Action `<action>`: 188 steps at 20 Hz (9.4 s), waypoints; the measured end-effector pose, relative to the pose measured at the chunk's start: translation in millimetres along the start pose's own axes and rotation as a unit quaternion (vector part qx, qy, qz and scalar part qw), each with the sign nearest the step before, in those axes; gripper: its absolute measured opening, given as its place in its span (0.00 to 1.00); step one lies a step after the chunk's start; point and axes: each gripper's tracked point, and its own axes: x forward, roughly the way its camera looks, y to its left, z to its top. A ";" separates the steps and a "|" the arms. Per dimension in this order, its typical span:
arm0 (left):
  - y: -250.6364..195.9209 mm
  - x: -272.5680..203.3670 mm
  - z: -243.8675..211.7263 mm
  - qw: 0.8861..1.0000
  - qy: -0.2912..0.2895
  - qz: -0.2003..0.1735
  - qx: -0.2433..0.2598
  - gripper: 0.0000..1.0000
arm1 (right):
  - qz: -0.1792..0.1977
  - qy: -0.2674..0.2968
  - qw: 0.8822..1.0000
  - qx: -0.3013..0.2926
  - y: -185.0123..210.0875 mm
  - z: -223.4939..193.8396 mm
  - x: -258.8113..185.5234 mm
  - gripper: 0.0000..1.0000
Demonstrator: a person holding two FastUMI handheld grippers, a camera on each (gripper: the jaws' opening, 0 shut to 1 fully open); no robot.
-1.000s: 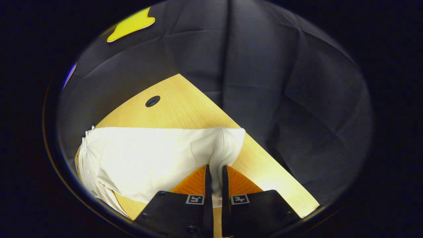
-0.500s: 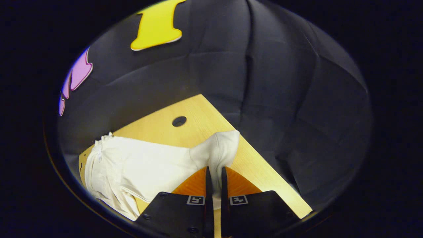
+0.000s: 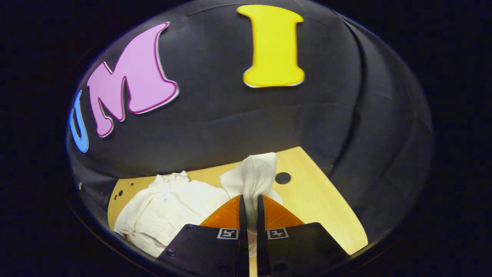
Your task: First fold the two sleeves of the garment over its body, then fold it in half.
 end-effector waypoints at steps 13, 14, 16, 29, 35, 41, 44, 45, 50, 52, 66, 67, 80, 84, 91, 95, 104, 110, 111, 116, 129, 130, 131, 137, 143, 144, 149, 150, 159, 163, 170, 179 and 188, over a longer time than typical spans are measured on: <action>96.2 7.6 -13.3 0.996 0.017 0.076 -0.048 0.97 | 0.176 0.041 0.980 -0.079 335.8 -49.8 41.2 0.12; 102.8 5.8 -13.4 0.995 0.016 0.082 -0.053 0.96 | 0.182 0.047 0.978 -0.086 356.5 -61.5 44.2 0.12; 114.6 7.8 -13.4 0.994 0.017 0.089 -0.063 0.97 | 0.193 0.063 0.974 -0.100 390.7 -89.2 49.4 0.12; 169.0 16.1 -36.1 0.986 0.031 0.132 -0.099 0.97 | 0.238 0.104 0.958 -0.125 469.2 -184.6 18.5 0.50; 209.1 28.7 -68.6 0.980 0.049 0.159 -0.113 0.97 | 0.187 0.067 0.973 -0.119 383.9 -151.7 -14.5 0.99; 246.6 57.7 -127.2 0.969 0.102 0.185 -0.126 0.97 | 0.105 0.018 0.990 -0.095 255.6 -94.1 -50.9 0.98; 262.0 72.5 -152.4 0.962 0.127 0.197 -0.139 0.97 | 0.056 -0.005 0.996 -0.072 184.1 -72.2 -75.6 0.98; 267.0 75.7 -157.9 0.960 0.133 0.202 -0.141 0.97 | 0.039 -0.011 0.997 -0.065 159.1 -68.1 -86.1 0.98; 279.1 89.7 -187.1 0.946 0.169 0.221 -0.164 0.97 | -0.066 -0.025 0.997 -0.020 29.4 -77.1 -146.9 0.99; 277.3 92.8 -198.2 0.941 0.182 0.217 -0.183 0.97 | -0.101 -0.019 0.995 0.011 -10.8 -93.8 -174.2 0.99; 246.7 114.4 -196.3 0.952 0.188 0.200 -0.138 0.23 | -0.145 -0.011 0.989 0.022 -86.8 -128.5 -238.9 0.98; 245.4 115.3 -193.9 0.953 0.187 0.198 -0.133 0.18 | -0.139 -0.009 0.990 0.014 -82.1 -131.4 -239.1 0.98; 247.9 164.0 -93.3 0.955 0.150 0.167 -0.193 0.06 | -0.099 0.015 0.995 0.004 -60.5 -150.2 -208.2 0.98; 222.7 206.3 -16.9 0.968 0.107 0.138 -0.181 0.06 | -0.109 0.016 0.994 0.024 -75.5 -157.1 -205.5 0.98; 83.8 259.0 95.4 0.991 0.037 0.020 -0.131 0.06 | -0.117 0.033 0.992 0.034 -95.9 -182.0 -197.6 0.98; -29.3 276.6 130.0 0.993 0.006 -0.062 -0.097 0.06 | -0.114 0.032 0.992 0.043 -100.6 -182.6 -187.0 0.99; -278.7 271.9 116.3 0.971 0.002 -0.238 -0.036 0.06 | -0.097 0.042 0.994 0.042 -98.5 -183.2 -166.4 0.98; -377.9 257.6 55.8 0.950 0.060 -0.307 -0.008 0.16 | -0.092 0.050 0.994 0.042 -95.6 -190.6 -161.8 0.98; -392.1 247.0 52.9 0.942 0.066 -0.328 -0.015 0.10 | -0.090 0.051 0.994 0.042 -94.2 -190.9 -161.0 0.98; -378.4 217.0 43.2 0.938 0.047 -0.340 0.043 0.87 | -0.068 0.055 0.995 0.044 -67.2 -195.5 -150.5 0.98; -71.1 174.1 -90.0 0.979 0.164 -0.117 -0.027 0.98 | 0.039 0.116 0.992 0.019 59.7 -245.2 -113.2 0.98; -52.7 170.2 -101.2 0.978 0.176 -0.102 -0.037 0.98 | 0.044 0.123 0.991 0.014 66.5 -251.1 -111.0 0.98; -37.1 168.0 -110.2 0.978 0.186 -0.089 -0.044 0.98 | 0.047 0.131 0.990 0.011 72.5 -258.3 -108.8 0.98; -5.5 158.1 -151.1 0.973 0.218 -0.060 -0.042 0.98 | 0.042 0.167 0.985 -0.007 86.3 -292.7 -99.4 0.99; -13.3 158.3 -165.9 0.973 0.225 -0.056 0.017 0.99 | 0.025 0.172 0.984 -0.028 83.3 -302.5 -94.1 0.98; -16.5 159.1 -164.5 0.974 0.220 -0.059 0.020 1.00 | 0.023 0.169 0.985 -0.035 83.3 -302.5 -95.0 0.98; -36.4 158.0 -166.1 0.973 0.208 -0.094 0.033 0.65 | 0.026 0.176 0.981 -0.078 93.6 -313.2 -98.0 0.69; -43.9 158.0 -167.4 0.972 0.205 -0.106 0.037 0.48 | 0.033 0.174 0.981 -0.078 97.5 -314.3 -98.0 0.65; -60.6 153.0 -160.4 0.969 0.206 -0.126 0.054 0.06 | 0.079 0.184 0.979 -0.039 105.6 -305.8 -95.6 0.07; -60.2 150.8 -131.1 0.973 0.195 -0.124 0.007 0.06 | 0.089 0.162 0.982 -0.029 109.4 -276.2 -92.6 0.07; -84.4 160.1 -50.4 0.974 0.148 -0.166 -0.039 0.06 | 0.114 0.102 0.988 -0.013 130.8 -191.9 -53.9 0.07; -120.4 236.3 58.6 0.980 0.069 -0.181 -0.051 0.10 | 0.141 0.026 0.989 -0.026 168.6 -81.5 14.4 0.07; -129.6 353.7 124.0 0.978 0.037 -0.182 -0.093 0.06 | 0.118 -0.029 0.992 -0.015 182.0 -12.7 112.0 0.07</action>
